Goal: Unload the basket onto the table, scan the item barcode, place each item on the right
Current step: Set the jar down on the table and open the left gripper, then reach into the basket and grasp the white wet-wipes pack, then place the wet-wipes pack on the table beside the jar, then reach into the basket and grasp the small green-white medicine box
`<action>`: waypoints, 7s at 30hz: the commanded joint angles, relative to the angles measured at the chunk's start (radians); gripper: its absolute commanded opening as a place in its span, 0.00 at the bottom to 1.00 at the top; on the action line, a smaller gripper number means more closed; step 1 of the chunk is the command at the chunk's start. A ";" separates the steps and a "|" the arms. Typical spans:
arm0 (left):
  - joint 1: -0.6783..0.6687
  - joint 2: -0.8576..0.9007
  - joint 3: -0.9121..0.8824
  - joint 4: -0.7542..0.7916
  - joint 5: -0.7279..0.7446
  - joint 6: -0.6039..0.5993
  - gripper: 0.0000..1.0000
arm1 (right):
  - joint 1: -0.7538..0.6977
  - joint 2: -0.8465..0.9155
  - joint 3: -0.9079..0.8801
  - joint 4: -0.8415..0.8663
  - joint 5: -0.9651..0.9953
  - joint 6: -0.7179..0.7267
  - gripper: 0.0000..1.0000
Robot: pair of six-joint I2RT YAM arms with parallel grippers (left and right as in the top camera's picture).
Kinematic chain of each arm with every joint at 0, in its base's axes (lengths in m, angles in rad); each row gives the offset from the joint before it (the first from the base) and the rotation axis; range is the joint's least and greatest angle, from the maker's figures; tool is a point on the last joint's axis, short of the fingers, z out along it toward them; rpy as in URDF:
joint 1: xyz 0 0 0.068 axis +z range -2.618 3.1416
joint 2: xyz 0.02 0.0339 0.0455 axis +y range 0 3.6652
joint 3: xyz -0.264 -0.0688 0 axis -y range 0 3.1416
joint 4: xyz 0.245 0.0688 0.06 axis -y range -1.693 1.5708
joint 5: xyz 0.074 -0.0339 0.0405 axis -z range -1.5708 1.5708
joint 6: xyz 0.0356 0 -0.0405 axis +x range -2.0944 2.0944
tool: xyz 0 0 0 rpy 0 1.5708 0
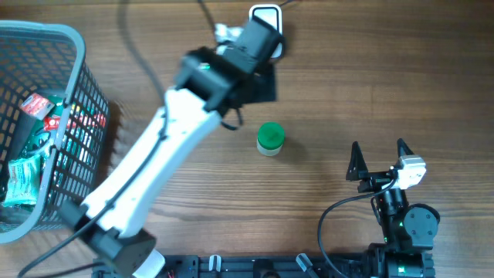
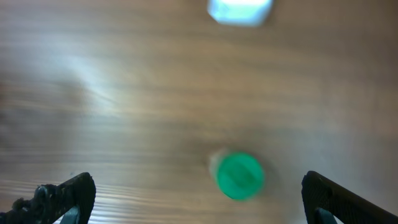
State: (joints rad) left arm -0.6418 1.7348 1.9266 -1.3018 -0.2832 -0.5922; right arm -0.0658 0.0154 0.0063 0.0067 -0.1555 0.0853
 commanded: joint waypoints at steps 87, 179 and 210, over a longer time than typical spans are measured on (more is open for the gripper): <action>1.379 0.374 -0.192 0.041 -0.118 -0.380 0.04 | 0.004 -0.006 -0.001 0.003 0.007 -0.006 1.00; 1.244 -0.581 -0.391 0.446 0.323 -0.176 1.00 | 0.004 -0.006 -0.001 0.003 0.007 -0.006 1.00; 1.468 -0.015 -0.391 0.197 0.454 -1.107 1.00 | 0.004 -0.006 -0.001 0.003 0.007 -0.006 1.00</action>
State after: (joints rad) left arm 0.8539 1.6413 1.5272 -1.1034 0.1787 -1.6489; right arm -0.0658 0.0154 0.0063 0.0067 -0.1555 0.0853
